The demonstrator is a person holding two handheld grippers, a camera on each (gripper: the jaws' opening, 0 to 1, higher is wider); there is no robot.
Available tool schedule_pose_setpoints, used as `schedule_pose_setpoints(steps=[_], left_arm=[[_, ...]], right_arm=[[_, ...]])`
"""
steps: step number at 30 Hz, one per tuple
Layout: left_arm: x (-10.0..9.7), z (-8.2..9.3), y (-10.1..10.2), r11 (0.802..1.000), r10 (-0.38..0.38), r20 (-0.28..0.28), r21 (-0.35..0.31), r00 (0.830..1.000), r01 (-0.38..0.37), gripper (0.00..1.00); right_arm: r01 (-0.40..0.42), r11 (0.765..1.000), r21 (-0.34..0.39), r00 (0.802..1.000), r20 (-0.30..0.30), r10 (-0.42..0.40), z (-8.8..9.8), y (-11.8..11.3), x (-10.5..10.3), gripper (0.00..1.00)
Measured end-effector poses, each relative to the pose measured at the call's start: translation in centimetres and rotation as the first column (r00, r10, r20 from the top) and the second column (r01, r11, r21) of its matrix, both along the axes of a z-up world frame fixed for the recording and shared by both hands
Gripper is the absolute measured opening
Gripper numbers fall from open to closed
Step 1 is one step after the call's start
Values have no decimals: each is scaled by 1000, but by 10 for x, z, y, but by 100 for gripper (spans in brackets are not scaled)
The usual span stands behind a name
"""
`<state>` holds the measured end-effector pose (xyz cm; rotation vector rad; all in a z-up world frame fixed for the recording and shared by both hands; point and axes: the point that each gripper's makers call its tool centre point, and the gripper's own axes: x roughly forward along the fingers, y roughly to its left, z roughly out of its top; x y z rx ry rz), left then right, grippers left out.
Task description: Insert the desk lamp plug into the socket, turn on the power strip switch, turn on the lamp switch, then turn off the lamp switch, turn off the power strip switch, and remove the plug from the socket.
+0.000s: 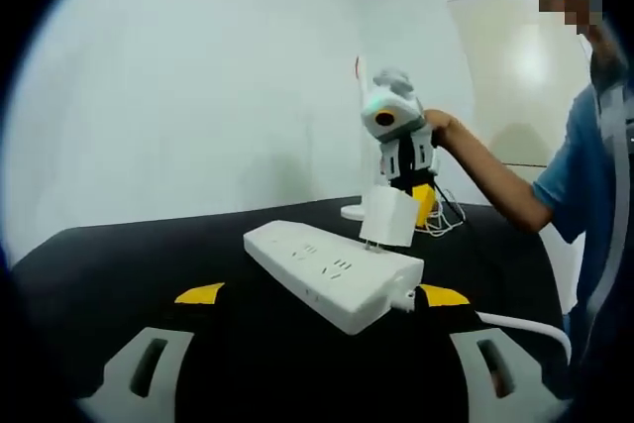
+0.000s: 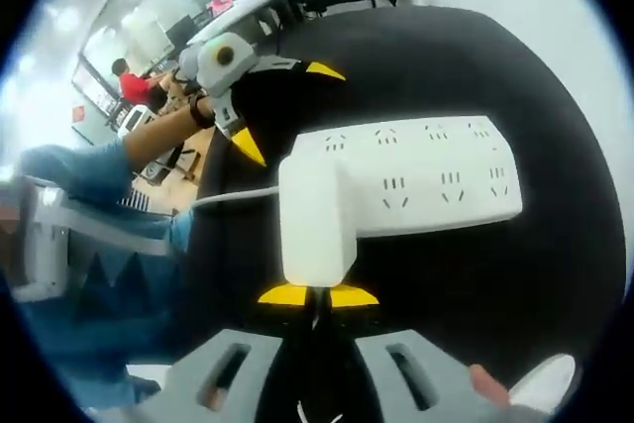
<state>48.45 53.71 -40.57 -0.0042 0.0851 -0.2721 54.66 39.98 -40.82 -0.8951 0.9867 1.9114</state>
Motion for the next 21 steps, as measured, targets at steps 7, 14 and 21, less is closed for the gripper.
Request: schedule_pose_setpoints(steps=[7, 14, 21], left_arm=[[-1, 3, 0, 1000, -13, 12, -7, 1000, 13, 64], [-8, 1, -8, 998, -64, -57, -21, 996, 63, 19], [-2, 10, -12, 995, 10, -59, 98, 998, -4, 12]], right_arm=[[7, 1000, -12, 1000, -11, -7, -3, 0, 3, 7], [8, 1000, -7, 1000, -14, -8, -3, -2, 5, 7], [17, 1000, -8, 1000, -11, -17, -4, -3, 6, 7]])
